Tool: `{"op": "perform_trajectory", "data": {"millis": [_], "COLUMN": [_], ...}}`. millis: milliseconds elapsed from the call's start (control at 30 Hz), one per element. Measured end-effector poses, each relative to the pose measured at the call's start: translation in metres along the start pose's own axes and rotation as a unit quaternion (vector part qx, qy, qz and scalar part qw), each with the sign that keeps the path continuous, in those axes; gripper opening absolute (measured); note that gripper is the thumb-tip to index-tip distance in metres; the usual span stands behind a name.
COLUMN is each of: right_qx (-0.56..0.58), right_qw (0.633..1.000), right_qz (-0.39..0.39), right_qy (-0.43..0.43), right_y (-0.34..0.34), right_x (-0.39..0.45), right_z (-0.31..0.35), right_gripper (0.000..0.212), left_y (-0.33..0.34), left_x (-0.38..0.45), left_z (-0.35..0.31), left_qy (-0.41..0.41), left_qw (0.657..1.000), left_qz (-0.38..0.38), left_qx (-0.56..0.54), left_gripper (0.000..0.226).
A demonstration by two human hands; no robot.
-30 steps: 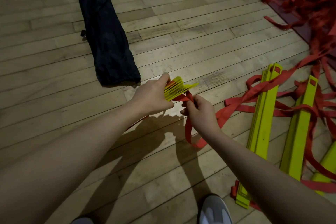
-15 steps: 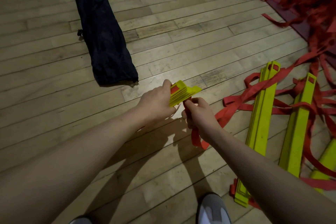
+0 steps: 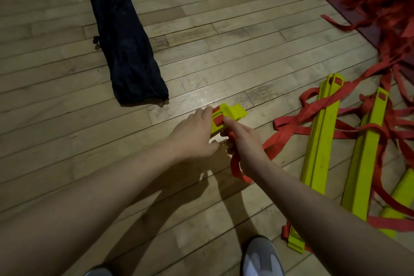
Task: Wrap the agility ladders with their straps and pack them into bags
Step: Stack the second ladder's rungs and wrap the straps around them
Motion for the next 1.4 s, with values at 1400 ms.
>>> {"op": "perform_trajectory", "data": {"millis": [1400], "right_qx": [-0.036], "right_qw": [0.999], "right_qz": [0.001], "right_qy": [0.007], "right_y": [0.008], "right_x": [0.009], "right_z": [0.004], "right_gripper": [0.035], "left_y": [0.012], "left_x": [-0.012], "left_z": [-0.004], "left_qy": [-0.129], "left_qw": [0.988], "left_qz": [-0.077], "left_qx": [-0.044], "left_gripper": [0.078]}}
Point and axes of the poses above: each hand's wrist, its own x-axis towards the middle knuckle, its own y-axis out of the palm, z = x × y, the point moved 1 cm from there along x, towards the middle knuckle, and after that the axes turned 6 degrees about z, right-handed, at the moved point
